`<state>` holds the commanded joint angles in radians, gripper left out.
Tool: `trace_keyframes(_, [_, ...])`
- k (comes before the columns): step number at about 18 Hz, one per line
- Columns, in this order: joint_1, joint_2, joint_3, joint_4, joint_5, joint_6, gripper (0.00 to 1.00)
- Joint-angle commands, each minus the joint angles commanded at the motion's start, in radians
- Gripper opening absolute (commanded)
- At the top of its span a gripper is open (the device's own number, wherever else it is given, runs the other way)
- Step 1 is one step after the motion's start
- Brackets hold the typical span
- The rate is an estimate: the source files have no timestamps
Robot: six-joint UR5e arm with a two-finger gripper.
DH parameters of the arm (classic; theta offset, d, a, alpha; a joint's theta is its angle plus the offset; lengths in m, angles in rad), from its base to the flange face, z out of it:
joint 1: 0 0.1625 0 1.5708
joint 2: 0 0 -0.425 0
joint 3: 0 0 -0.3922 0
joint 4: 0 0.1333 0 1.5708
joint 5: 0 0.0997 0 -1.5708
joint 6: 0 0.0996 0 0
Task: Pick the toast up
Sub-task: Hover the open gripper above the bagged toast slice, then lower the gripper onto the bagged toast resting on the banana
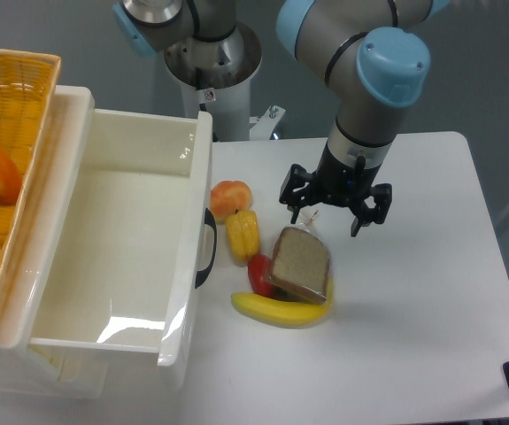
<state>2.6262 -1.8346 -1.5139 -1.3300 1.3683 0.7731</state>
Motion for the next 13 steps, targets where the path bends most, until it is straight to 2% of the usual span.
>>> trace_keyframes(4, [0.003, 0.005, -0.058, 0.066, 0.002, -0.018, 1.00])
trace_keyframes(7, [0.003, -0.005, -0.068, 0.077, 0.002, -0.075, 1.00])
trace_keyframes(13, [-0.002, -0.028, -0.114, 0.083, 0.000, -0.080, 1.00])
